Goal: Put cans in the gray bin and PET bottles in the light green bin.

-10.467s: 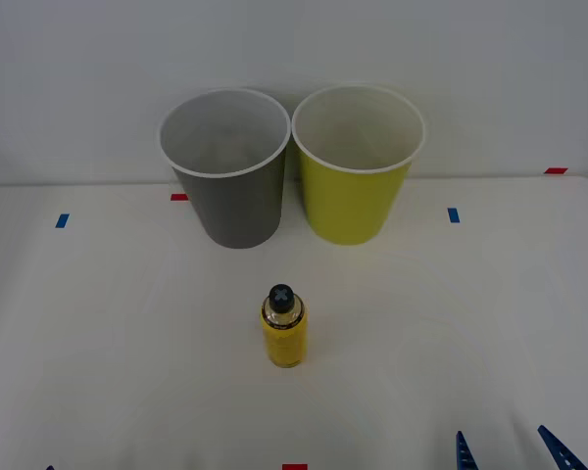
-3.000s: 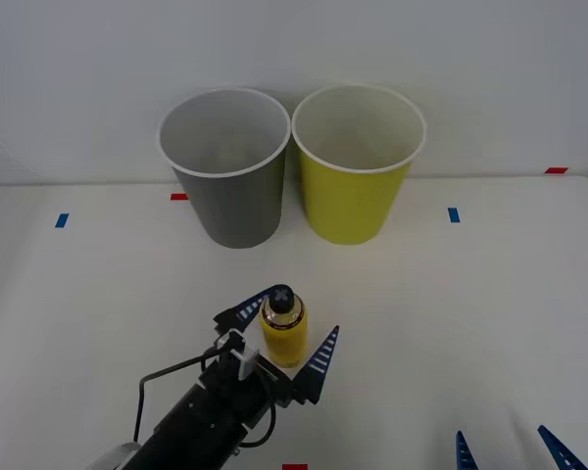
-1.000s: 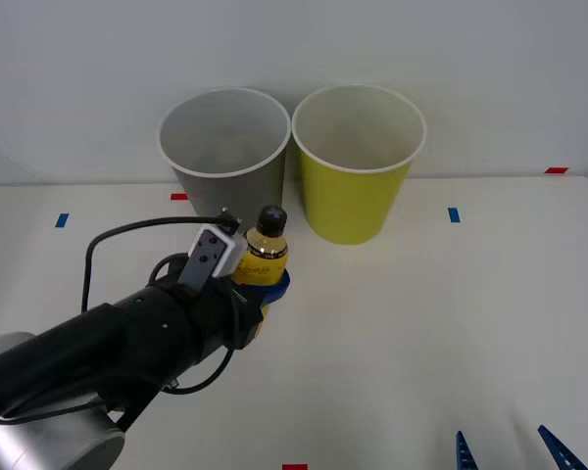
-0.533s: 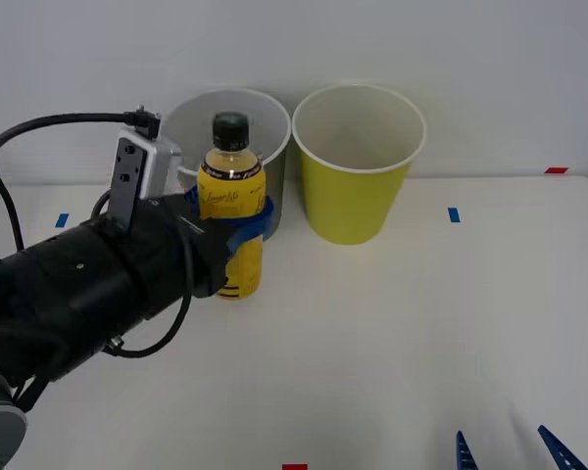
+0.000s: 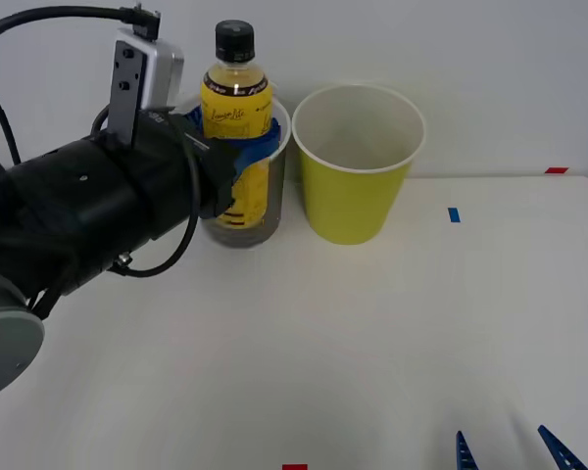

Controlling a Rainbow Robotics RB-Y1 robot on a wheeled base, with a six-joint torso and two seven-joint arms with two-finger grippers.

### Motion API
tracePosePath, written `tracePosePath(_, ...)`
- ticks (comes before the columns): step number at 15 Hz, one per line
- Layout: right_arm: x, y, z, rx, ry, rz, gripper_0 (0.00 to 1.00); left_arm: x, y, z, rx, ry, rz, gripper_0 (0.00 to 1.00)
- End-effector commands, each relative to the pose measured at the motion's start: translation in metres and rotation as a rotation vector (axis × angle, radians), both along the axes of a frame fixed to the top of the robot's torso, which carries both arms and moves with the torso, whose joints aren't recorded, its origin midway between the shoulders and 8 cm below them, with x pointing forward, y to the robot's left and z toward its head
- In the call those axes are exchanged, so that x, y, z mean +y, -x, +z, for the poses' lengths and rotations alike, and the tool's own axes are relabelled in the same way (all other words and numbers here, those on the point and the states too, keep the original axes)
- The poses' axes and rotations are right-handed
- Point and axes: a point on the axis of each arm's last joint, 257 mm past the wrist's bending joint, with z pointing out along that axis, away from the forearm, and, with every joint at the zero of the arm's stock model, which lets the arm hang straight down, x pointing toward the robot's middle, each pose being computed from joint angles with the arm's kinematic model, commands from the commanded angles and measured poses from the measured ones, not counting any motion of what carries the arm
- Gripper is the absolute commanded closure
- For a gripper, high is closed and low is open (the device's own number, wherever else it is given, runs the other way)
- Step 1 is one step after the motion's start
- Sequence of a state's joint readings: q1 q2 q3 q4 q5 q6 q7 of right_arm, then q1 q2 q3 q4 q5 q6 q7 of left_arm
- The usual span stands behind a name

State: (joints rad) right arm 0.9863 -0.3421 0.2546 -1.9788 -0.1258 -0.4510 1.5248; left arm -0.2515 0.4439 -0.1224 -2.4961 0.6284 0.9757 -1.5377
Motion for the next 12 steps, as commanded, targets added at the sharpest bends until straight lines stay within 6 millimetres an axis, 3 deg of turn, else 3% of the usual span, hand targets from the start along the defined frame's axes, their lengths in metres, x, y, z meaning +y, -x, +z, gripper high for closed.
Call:
tracePosePath(1,0.0,0.0,0.0,0.0,0.0,0.0,0.0,-0.021,-0.024,0.022,-0.007,0.051,-0.03,1.0)
tracePosePath(4,0.0,0.0,0.0,0.0,0.0,0.0,0.0,-0.049,-0.039,0.036,-0.02,0.05,-0.055,1.0)
tracePosePath(12,0.0,0.0,0.0,0.0,0.0,0.0,0.0,-0.112,-0.108,0.053,0.033,0.066,-0.078,1.0)
